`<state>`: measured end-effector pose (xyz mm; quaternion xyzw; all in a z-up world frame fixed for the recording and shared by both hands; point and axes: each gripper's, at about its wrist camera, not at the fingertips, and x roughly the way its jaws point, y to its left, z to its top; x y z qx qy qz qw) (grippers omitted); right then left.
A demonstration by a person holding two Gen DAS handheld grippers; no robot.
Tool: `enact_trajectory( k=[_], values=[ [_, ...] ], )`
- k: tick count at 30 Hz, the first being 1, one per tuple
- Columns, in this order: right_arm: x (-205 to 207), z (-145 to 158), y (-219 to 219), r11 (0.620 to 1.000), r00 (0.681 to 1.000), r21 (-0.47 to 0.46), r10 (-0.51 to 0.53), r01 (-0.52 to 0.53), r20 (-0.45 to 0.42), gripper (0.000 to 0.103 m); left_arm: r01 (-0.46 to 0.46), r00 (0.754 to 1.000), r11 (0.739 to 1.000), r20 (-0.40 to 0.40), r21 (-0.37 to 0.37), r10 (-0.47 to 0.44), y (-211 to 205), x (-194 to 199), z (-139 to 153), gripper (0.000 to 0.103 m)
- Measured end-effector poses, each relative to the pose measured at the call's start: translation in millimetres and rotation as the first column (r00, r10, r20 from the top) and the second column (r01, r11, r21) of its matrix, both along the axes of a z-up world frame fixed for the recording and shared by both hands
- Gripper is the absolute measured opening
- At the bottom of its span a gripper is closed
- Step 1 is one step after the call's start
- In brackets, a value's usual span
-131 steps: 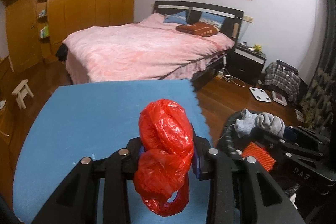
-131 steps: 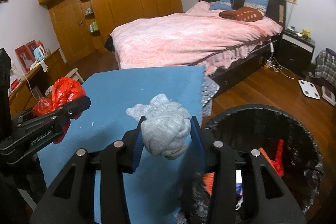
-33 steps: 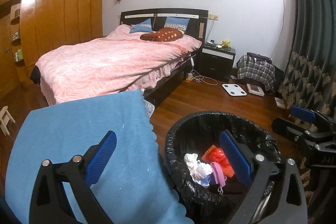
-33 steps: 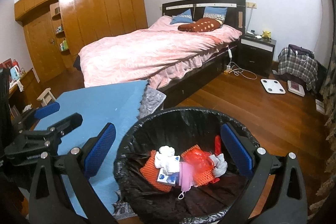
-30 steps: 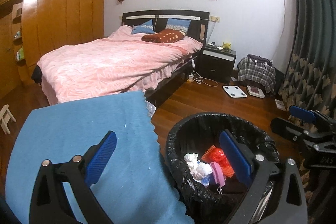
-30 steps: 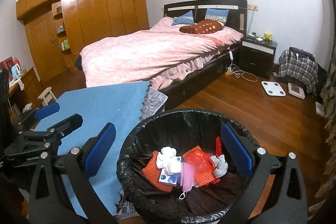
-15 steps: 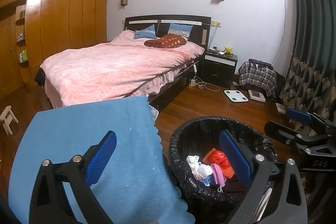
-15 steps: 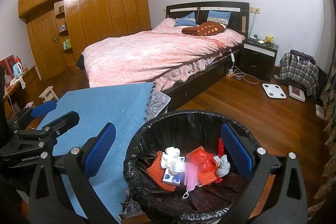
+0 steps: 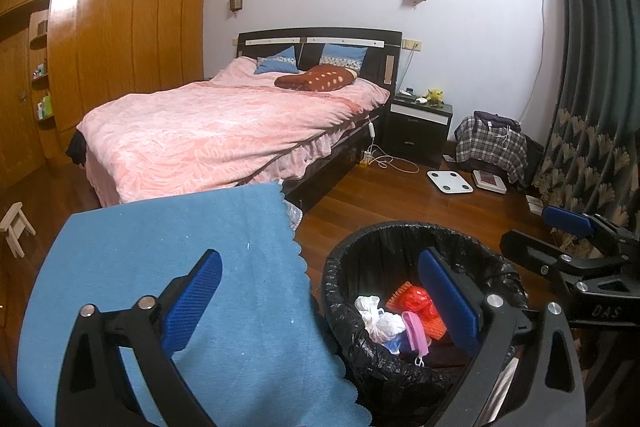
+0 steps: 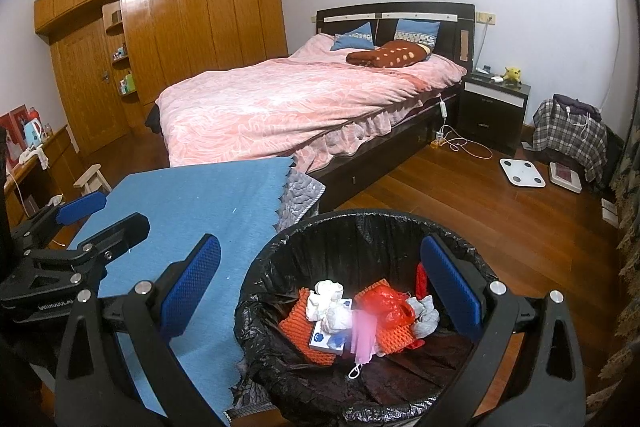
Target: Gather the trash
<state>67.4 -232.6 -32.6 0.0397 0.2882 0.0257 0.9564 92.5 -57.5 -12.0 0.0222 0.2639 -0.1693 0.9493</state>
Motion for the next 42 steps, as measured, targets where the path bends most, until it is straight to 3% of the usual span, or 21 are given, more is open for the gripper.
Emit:
enact_trajectory(
  k=[42],
  values=[
    [4.3,-0.6,0.8,1.000,1.000,0.001,0.000,0.000,-0.005,0.098,0.000,1.000,1.000,-0.001,0.005,0.000,-0.2,0.7,0.7,0.097]
  ],
)
